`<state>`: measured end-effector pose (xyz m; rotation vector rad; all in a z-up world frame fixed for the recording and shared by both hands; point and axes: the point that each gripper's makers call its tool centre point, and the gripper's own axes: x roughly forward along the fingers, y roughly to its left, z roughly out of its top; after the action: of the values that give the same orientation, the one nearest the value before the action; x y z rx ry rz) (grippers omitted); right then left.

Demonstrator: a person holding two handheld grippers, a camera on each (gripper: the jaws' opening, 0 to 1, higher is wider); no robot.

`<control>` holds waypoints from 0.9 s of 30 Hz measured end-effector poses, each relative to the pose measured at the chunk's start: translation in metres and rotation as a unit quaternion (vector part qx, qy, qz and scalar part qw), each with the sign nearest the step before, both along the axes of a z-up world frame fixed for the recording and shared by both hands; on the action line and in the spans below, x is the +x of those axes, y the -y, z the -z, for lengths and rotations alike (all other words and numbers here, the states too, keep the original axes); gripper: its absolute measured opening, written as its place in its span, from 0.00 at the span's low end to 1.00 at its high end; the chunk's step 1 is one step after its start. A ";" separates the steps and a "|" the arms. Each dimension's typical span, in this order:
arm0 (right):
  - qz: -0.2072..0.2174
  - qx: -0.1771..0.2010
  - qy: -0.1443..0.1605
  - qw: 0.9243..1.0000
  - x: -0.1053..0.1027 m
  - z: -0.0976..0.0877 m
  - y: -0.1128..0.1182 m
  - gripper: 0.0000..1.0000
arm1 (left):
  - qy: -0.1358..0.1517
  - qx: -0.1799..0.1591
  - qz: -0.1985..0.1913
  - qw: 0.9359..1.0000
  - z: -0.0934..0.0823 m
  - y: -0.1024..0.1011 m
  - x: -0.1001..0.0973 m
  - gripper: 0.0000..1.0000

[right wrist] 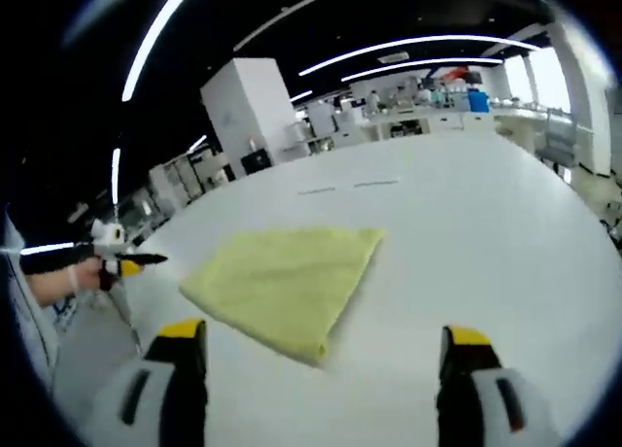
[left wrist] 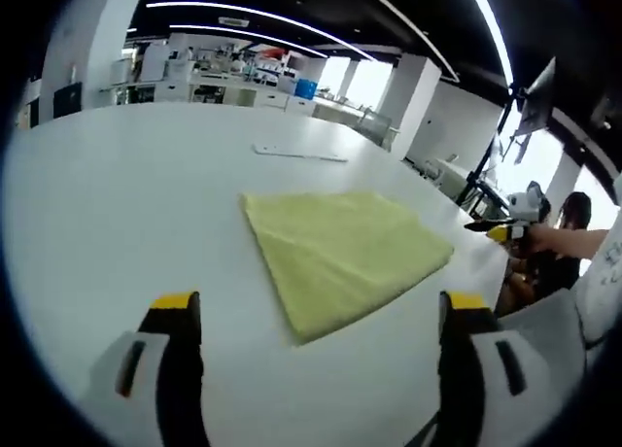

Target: Fold the garment on the visible template until the final outline fits inside the template.

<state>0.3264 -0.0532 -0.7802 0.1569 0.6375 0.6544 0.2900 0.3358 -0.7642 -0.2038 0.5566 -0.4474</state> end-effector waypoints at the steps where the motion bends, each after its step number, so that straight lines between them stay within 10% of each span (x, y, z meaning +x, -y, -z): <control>1: -0.009 -0.005 0.017 1.000 0.000 -0.007 -0.004 1.00 | -0.004 0.001 0.006 1.000 0.002 0.003 -0.002 0.99; 27: -0.006 0.027 0.032 0.999 -0.036 -0.020 -0.017 1.00 | 0.033 0.032 0.009 0.999 0.003 0.035 -0.029 0.98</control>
<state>0.2908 -0.0359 -0.7604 0.1815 0.5608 0.6855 0.2610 0.3007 -0.7671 -0.1225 0.5077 -0.4524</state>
